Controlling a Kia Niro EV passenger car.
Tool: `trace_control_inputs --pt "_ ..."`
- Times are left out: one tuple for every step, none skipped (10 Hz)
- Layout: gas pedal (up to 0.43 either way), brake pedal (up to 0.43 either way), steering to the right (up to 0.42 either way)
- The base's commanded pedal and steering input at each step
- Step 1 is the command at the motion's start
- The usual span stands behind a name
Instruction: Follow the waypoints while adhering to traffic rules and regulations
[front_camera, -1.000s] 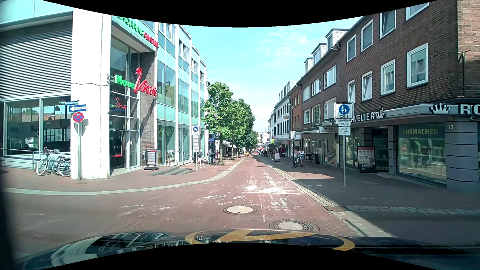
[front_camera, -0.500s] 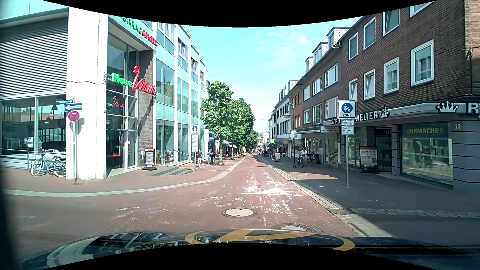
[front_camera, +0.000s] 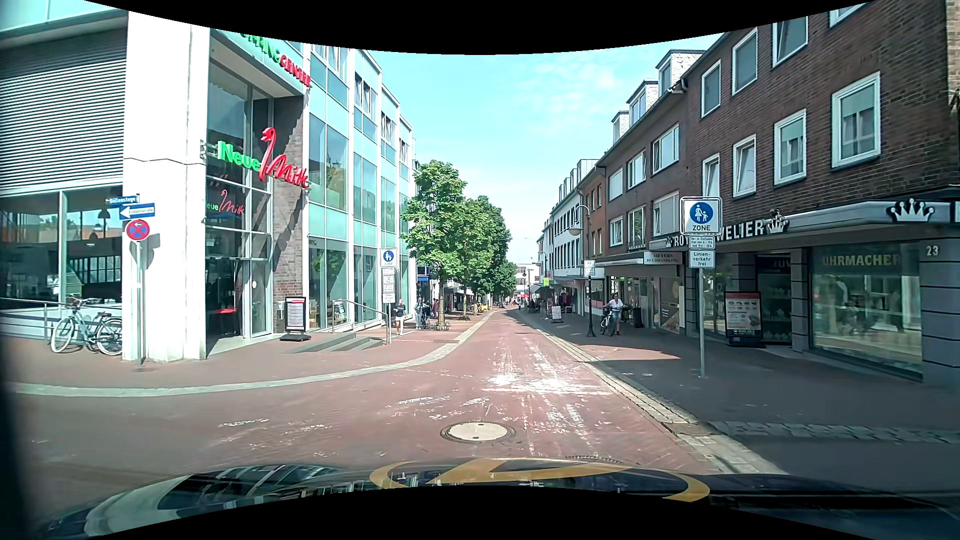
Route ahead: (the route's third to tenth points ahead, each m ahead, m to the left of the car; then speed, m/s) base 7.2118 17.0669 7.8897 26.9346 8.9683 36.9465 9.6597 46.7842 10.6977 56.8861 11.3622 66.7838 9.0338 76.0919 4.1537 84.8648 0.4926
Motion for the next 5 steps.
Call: trace_control_inputs --pt "0.0 0.22 -0.016" --pt "0.0 0.22 -0.016" --pt "0.0 0.213 -0.017" --pt "0.0 0.213 -0.017" --pt "0.0 0.207 -0.021"
